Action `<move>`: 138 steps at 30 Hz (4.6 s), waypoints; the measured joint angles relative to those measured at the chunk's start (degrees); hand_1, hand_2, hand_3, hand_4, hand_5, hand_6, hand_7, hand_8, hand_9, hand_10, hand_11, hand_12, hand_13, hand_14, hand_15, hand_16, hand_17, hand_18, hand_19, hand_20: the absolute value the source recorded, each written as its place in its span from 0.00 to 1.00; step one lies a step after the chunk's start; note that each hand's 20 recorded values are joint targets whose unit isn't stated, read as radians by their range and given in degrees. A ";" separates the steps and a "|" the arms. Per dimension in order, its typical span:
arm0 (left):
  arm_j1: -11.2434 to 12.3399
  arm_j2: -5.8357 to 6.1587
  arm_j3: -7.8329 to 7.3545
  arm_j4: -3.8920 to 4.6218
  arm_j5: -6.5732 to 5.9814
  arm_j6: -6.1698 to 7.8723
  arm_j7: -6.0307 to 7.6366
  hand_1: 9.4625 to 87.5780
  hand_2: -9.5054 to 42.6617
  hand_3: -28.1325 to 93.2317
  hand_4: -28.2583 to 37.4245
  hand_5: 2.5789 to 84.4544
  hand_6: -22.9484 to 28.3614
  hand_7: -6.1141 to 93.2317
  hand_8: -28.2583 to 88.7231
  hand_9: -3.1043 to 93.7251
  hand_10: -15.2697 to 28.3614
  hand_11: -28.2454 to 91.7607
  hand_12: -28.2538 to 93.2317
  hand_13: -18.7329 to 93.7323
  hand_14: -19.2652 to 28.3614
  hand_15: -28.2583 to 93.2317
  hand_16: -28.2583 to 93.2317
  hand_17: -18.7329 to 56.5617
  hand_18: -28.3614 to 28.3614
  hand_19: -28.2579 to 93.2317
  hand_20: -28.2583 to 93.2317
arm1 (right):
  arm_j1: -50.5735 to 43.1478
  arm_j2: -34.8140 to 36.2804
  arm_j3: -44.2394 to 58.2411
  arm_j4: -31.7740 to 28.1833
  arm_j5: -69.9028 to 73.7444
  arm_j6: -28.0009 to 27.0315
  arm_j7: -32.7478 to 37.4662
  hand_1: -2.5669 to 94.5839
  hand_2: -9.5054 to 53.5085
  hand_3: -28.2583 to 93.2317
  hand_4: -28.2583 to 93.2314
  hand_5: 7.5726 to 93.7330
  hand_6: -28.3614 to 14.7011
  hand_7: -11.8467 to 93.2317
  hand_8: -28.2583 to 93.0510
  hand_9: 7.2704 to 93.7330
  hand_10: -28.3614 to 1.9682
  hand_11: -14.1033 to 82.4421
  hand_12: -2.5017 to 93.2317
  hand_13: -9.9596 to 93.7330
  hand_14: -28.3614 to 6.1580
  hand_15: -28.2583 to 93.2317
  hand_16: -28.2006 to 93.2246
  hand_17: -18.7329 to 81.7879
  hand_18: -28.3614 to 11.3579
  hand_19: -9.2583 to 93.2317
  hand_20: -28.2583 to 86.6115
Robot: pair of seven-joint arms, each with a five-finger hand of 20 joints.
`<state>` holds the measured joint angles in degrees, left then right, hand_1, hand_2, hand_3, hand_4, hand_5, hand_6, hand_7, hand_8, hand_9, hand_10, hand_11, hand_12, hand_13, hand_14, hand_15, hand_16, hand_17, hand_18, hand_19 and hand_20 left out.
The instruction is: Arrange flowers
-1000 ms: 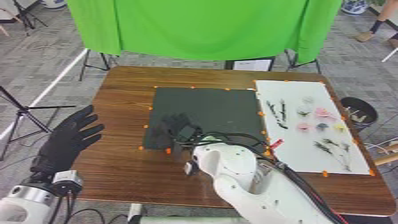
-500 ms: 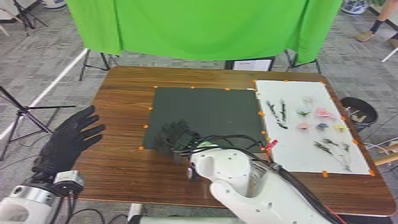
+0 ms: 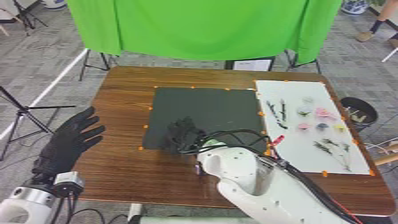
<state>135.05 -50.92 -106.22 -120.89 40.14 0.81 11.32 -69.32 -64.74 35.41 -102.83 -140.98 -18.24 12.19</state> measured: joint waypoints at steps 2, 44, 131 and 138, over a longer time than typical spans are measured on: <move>0.05 -0.09 -0.01 0.00 0.00 0.01 0.00 0.22 0.03 0.80 0.03 0.27 0.50 0.27 0.14 0.23 0.60 0.41 0.38 0.31 0.73 0.50 0.24 0.12 0.89 0.55 0.31 | 0.18 0.46 0.00 -0.13 0.00 0.01 -0.10 0.16 0.51 1.00 0.38 0.60 0.76 0.33 0.10 0.23 0.36 0.83 0.65 0.32 0.30 0.96 0.55 0.26 0.15 0.79 0.77; 1.87 -1.40 -0.97 -0.41 0.09 0.10 0.19 0.23 0.03 0.80 0.03 0.27 0.50 0.27 0.14 0.23 0.60 0.41 0.38 0.31 0.73 0.50 0.24 0.12 0.89 0.55 0.31 | -35.83 25.80 56.85 -15.34 15.52 0.65 33.33 0.26 0.00 0.86 0.00 0.51 0.55 0.48 0.11 0.50 0.47 0.75 0.49 0.55 0.38 0.91 0.53 0.38 0.16 0.87 0.73; 1.36 -1.37 0.23 -0.20 -0.07 0.27 0.12 0.22 0.06 0.80 0.02 0.27 0.50 0.28 0.14 0.23 0.61 0.42 0.38 0.32 0.73 0.50 0.24 0.12 0.89 0.56 0.31 | -47.02 25.20 58.00 -10.08 20.47 13.80 31.51 0.45 0.00 0.94 0.04 0.79 0.66 0.60 0.37 0.84 0.63 0.81 0.56 0.76 0.51 0.94 0.59 0.47 0.13 0.93 0.74; 1.36 -1.44 0.22 -0.20 -0.07 0.30 0.06 0.22 0.06 0.80 0.03 0.27 0.50 0.28 0.14 0.23 0.61 0.42 0.37 0.32 0.73 0.50 0.24 0.12 0.89 0.56 0.31 | -47.22 24.84 59.08 -14.92 20.16 18.34 32.48 0.43 0.00 0.95 0.08 0.81 0.65 0.60 0.40 0.86 0.61 0.83 0.56 0.78 0.49 0.96 0.60 0.48 0.12 0.95 0.75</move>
<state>136.40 -52.36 -106.01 -121.09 40.07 1.10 11.37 -116.54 -39.90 94.49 -117.75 -120.83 0.10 44.67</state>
